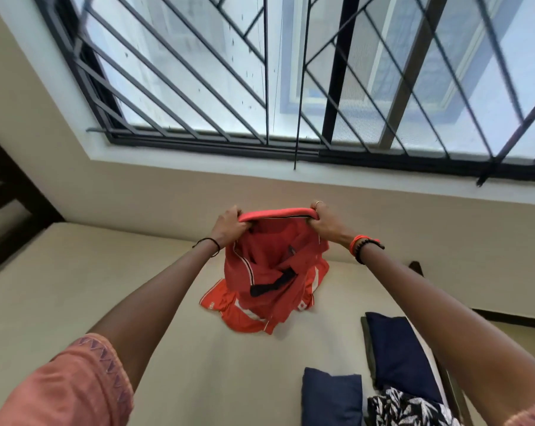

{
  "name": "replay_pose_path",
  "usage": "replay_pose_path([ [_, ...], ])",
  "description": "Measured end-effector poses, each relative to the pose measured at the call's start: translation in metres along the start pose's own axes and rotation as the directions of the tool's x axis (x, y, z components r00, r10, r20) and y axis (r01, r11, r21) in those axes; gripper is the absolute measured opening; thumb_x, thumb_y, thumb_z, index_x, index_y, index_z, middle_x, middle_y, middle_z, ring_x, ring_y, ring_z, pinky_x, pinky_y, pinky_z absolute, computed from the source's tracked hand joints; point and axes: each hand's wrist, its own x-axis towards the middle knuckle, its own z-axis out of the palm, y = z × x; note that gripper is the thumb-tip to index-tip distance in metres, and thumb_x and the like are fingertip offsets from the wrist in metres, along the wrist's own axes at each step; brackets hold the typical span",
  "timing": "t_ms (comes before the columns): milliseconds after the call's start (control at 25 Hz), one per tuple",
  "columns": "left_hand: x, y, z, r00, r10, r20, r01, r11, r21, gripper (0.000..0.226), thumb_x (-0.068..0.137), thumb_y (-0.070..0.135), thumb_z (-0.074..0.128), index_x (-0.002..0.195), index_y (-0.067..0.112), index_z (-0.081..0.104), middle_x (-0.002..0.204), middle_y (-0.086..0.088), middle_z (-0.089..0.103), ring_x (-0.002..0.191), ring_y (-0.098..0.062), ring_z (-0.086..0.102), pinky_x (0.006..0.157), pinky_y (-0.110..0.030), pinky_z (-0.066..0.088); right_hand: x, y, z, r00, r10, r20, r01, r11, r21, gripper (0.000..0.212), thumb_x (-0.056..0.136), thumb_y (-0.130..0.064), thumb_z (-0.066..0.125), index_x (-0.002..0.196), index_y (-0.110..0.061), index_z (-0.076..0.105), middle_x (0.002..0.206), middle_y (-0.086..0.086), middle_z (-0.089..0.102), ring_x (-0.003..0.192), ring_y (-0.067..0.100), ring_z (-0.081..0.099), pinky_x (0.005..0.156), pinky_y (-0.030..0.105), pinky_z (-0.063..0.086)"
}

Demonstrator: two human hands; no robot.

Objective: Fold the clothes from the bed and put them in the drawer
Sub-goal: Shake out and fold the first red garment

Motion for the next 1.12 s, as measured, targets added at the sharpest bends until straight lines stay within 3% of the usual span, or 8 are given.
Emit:
replay_pose_path([
  [200, -0.022, 0.069, -0.077, 0.978, 0.131, 0.16, -0.137, 0.99, 0.029, 0.022, 0.083, 0.019, 0.071, 0.074, 0.017, 0.051, 0.073, -0.002, 0.052, 0.076, -0.02, 0.048, 0.056, -0.026, 0.032, -0.031, -0.051, -0.086, 0.996, -0.045, -0.081, 0.045, 0.999, -0.003, 0.008, 0.089, -0.002, 0.045, 0.091, -0.01, 0.046, 0.073, 0.005, 0.051, 0.073, 0.022, 0.048, 0.052, 0.026, 0.033],
  [400, -0.053, 0.138, -0.131, 0.972, 0.227, -0.056, -0.211, 0.954, 0.213, 0.024, 0.088, 0.023, 0.046, 0.092, 0.008, 0.064, 0.098, -0.022, 0.066, 0.093, -0.034, 0.06, 0.071, -0.036, 0.039, -0.066, -0.109, -0.16, 0.974, -0.135, -0.184, 0.137, 0.991, -0.004, 0.007, 0.092, -0.007, 0.044, 0.097, -0.012, 0.042, 0.075, 0.003, 0.05, 0.071, 0.021, 0.049, 0.058, 0.029, 0.036],
  [520, -0.073, 0.177, -0.153, 0.972, 0.22, -0.077, -0.201, 0.958, 0.204, 0.045, 0.087, 0.044, 0.045, 0.085, 0.004, 0.064, 0.081, -0.016, 0.064, 0.079, -0.03, 0.058, 0.061, -0.033, 0.039, -0.081, -0.138, -0.209, 0.94, -0.117, -0.319, 0.152, 0.985, 0.086, 0.008, 0.091, -0.007, 0.043, 0.096, -0.013, 0.042, 0.076, 0.006, 0.052, 0.069, 0.021, 0.049, 0.063, 0.031, 0.04],
  [600, -0.083, 0.2, -0.171, 0.98, 0.197, 0.032, -0.199, 0.977, 0.078, 0.05, 0.086, 0.054, 0.057, 0.09, 0.006, 0.07, 0.074, -0.005, 0.065, 0.074, -0.022, 0.06, 0.057, -0.023, 0.045, -0.09, -0.143, -0.237, 0.925, -0.098, -0.367, 0.165, 0.974, 0.157, 0.008, 0.091, -0.007, 0.042, 0.096, -0.012, 0.043, 0.077, 0.008, 0.052, 0.065, 0.02, 0.05, 0.056, 0.032, 0.044],
  [680, -0.098, 0.223, -0.19, 0.96, 0.195, 0.203, -0.154, 0.967, -0.204, 0.046, 0.078, 0.054, 0.067, 0.099, 0.013, 0.071, 0.092, -0.006, 0.073, 0.086, -0.022, 0.067, 0.072, -0.025, 0.056, -0.1, -0.142, -0.264, 0.923, -0.069, -0.38, 0.149, 0.971, 0.186, 0.006, 0.093, -0.007, 0.041, 0.097, -0.011, 0.044, 0.073, 0.007, 0.051, 0.057, 0.018, 0.049, 0.045, 0.027, 0.041],
  [840, -0.11, 0.249, -0.216, 0.792, 0.39, 0.47, -0.108, 0.847, -0.521, 0.058, 0.086, 0.04, 0.063, 0.133, 0.007, 0.053, 0.119, -0.016, 0.064, 0.098, -0.023, 0.062, 0.082, -0.03, 0.056, -0.125, -0.139, -0.304, 0.908, -0.042, -0.417, 0.137, 0.97, 0.201, 0.006, 0.091, -0.008, 0.045, 0.093, -0.011, 0.049, 0.073, 0.004, 0.051, 0.063, 0.015, 0.047, 0.048, 0.026, 0.037],
  [960, -0.111, 0.267, -0.224, 0.788, 0.446, 0.425, -0.082, 0.759, -0.646, 0.08, 0.069, 0.022, 0.076, 0.135, -0.008, 0.041, 0.1, -0.013, 0.058, 0.078, -0.015, 0.056, 0.072, -0.022, 0.052, -0.141, -0.135, -0.322, 0.908, 0.041, -0.417, 0.093, 0.951, 0.296, 0.015, 0.089, -0.002, 0.045, 0.08, -0.011, 0.053, 0.058, 0.002, 0.054, 0.049, 0.012, 0.05, 0.04, 0.018, 0.038],
  [1120, -0.114, 0.3, -0.217, 0.838, 0.512, 0.186, -0.301, 0.72, -0.625, 0.034, 0.093, 0.015, 0.056, 0.126, 0.007, 0.058, 0.109, -0.007, 0.065, 0.091, -0.012, 0.061, 0.079, -0.021, 0.052, -0.153, -0.124, -0.337, 0.936, 0.128, -0.328, 0.031, 0.897, 0.44, 0.018, 0.084, 0.006, 0.046, 0.076, -0.006, 0.058, 0.058, 0.01, 0.056, 0.045, 0.02, 0.048, 0.049, 0.026, 0.039],
])
